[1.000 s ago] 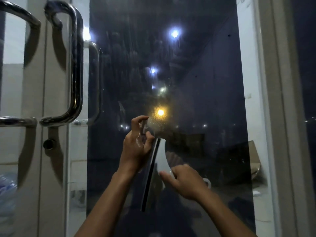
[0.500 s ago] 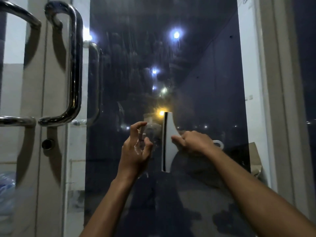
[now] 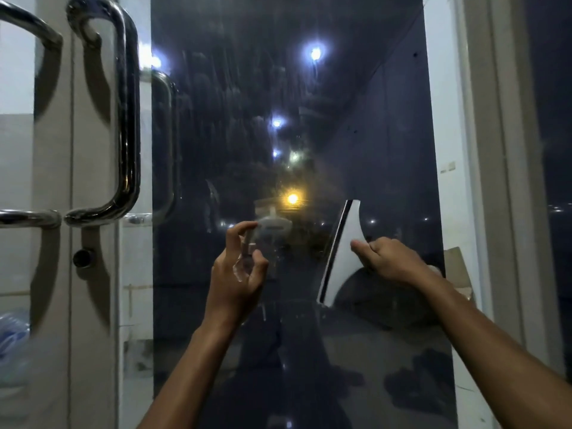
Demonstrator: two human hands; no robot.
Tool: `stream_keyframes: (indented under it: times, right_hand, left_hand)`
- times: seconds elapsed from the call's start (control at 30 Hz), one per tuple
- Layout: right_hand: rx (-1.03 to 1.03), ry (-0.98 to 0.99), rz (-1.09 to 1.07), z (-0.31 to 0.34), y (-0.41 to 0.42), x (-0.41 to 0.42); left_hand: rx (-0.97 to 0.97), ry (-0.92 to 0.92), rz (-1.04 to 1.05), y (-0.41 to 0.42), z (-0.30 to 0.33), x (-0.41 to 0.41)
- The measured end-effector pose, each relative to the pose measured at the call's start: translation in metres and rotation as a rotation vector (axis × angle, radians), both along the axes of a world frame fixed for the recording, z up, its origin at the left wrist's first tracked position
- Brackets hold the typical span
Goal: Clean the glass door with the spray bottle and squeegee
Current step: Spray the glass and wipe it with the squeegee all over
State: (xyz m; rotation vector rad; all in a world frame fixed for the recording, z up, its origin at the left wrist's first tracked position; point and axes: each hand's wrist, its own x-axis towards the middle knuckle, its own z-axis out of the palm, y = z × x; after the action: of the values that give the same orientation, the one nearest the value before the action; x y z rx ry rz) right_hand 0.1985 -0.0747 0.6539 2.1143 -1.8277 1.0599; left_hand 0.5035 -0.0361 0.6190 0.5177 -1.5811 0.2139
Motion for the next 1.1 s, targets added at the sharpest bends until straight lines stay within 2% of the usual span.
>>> stream_keyframes:
  times: [0.2,0.3,0.4,0.53,0.7,0.97,1.1]
  right_hand:
    - [-0.209,-0.537,0.204,0.052,0.002,0.069]
    - [-0.210,-0.754,0.267,0.081,-0.006,0.103]
    - [-0.151,-0.905,0.189,0.081,-0.017,0.124]
    - [-0.224,-0.973,0.086,0.060,-0.028,0.140]
    - [-0.332,-1.094,0.092,0.035,-0.029,0.157]
    - [-0.315,-1.130,0.043,-0.041,-0.024,0.159]
    - [-0.241,-1.069,-0.047,-0.101,-0.018,0.152]
  left_hand:
    - [-0.022,0.030,0.044,-0.002,0.013,0.007]
    - [-0.043,0.024,0.059,-0.002,0.016,0.005]
    - [-0.052,0.027,0.062,-0.002,0.017,0.004]
    - [-0.044,0.054,0.063,-0.007,0.015,0.003]
    - [-0.022,0.052,0.060,-0.012,0.008,0.001]
    - [-0.016,0.069,0.023,-0.011,0.003,0.008]
    - [-0.004,0.069,0.015,-0.008,-0.001,0.014]
